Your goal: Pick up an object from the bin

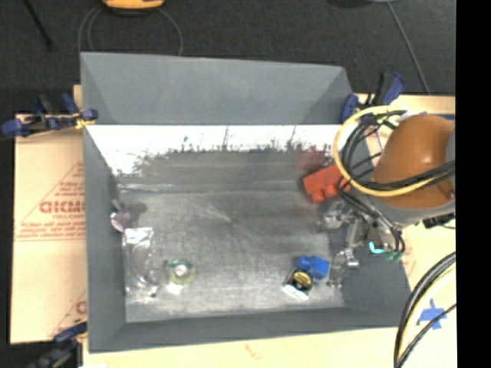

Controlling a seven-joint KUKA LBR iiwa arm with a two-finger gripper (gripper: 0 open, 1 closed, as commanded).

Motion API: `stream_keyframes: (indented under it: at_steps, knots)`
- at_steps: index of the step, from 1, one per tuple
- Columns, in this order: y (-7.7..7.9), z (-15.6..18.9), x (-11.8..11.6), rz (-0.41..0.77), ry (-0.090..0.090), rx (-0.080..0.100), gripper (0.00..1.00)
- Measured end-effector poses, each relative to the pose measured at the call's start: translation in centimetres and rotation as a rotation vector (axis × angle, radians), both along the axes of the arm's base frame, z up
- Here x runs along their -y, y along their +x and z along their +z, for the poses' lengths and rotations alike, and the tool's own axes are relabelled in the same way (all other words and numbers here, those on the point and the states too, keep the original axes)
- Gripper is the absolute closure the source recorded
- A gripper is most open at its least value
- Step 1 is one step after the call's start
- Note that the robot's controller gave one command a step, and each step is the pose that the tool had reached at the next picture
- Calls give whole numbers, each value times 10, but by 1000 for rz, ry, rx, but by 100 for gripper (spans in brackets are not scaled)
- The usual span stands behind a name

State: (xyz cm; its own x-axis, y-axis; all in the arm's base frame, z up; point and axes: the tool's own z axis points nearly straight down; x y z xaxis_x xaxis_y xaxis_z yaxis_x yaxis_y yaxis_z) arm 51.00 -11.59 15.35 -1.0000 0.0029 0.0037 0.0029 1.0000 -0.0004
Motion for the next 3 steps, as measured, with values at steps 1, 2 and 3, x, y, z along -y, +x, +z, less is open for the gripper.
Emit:
stream_keyframes:
  at_steps: [1, 2, 3]
  knots:
    - [1, -80, 3, 346, -3, 14, 0]
    - [1, -78, 5, 348, -5, 11, 100]
    - [-19, 57, 16, 599, -4, 12, 100]
